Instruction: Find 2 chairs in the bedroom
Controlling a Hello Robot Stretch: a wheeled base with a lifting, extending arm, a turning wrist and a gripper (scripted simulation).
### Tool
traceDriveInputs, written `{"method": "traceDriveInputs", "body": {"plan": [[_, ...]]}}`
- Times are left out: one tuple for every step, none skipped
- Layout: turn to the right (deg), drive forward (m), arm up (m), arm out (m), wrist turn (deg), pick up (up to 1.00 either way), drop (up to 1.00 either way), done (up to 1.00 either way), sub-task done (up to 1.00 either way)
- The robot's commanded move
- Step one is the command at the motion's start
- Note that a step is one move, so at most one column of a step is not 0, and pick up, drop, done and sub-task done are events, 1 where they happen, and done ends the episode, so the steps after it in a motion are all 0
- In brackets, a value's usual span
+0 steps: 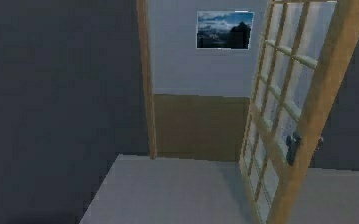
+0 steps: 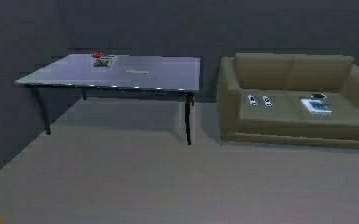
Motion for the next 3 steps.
{"method": "traceDriveInputs", "body": {"plan": [[0.0,1.0,0.0,0.0,0.0,0.0,0.0,0.0,0.0],[3.0,0.0,0.0,0.0,0.0,0.0,0.0,0.0,0.0],[0.0,0.95,0.0,0.0,0.0,0.0,0.0,0.0,0.0]]}}
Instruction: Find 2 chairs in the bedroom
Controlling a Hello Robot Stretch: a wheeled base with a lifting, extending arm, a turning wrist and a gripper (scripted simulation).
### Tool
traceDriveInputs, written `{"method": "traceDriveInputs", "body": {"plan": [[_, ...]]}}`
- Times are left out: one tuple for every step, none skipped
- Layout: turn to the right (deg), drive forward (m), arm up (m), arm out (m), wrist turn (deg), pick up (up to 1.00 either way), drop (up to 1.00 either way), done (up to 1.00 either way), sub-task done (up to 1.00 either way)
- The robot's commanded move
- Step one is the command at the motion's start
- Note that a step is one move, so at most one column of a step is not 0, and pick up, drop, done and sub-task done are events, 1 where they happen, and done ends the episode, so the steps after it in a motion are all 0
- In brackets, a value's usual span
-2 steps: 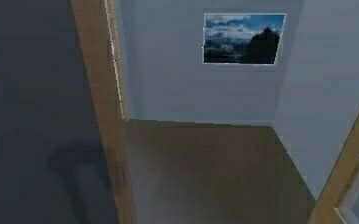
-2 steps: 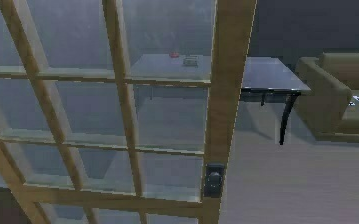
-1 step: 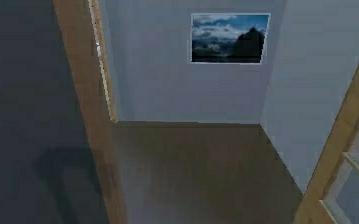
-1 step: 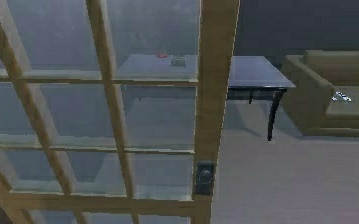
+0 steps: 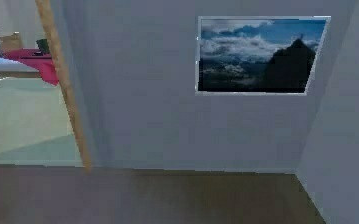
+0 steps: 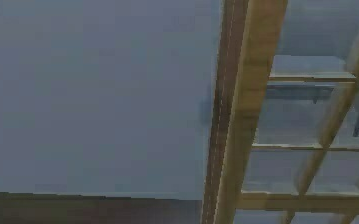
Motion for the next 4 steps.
{"method": "traceDriveInputs", "body": {"plan": [[-36.0,0.0,0.0,0.0,0.0,0.0,0.0,0.0,0.0],[-3.0,0.0,0.0,0.0,0.0,0.0,0.0,0.0,0.0],[0.0,1.0,0.0,0.0,0.0,0.0,0.0,0.0,0.0],[0.0,0.6,0.0,0.0,0.0,0.0,0.0,0.0,0.0]]}}
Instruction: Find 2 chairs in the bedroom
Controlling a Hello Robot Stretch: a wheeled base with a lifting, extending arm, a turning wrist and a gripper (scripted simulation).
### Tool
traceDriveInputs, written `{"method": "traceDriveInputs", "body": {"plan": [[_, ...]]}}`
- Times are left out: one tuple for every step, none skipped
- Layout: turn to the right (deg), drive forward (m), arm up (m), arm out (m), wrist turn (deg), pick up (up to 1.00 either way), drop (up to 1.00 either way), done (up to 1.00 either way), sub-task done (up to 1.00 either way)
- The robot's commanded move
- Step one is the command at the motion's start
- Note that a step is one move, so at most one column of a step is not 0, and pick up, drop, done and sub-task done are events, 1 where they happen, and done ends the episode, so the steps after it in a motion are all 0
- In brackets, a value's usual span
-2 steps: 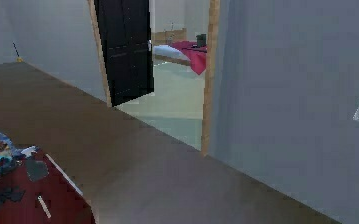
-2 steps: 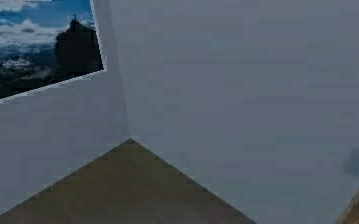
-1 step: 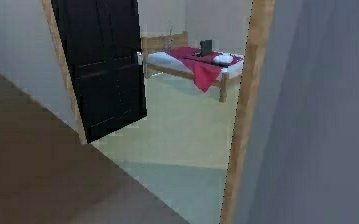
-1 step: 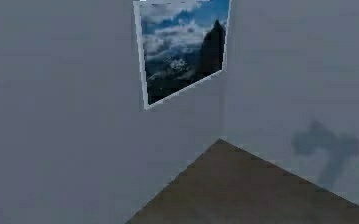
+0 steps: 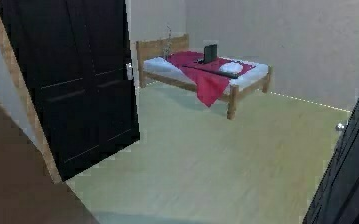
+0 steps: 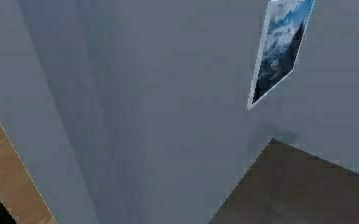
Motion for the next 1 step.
{"method": "traceDriveInputs", "body": {"plan": [[-45.0,0.0,0.0,0.0,0.0,0.0,0.0,0.0,0.0]]}}
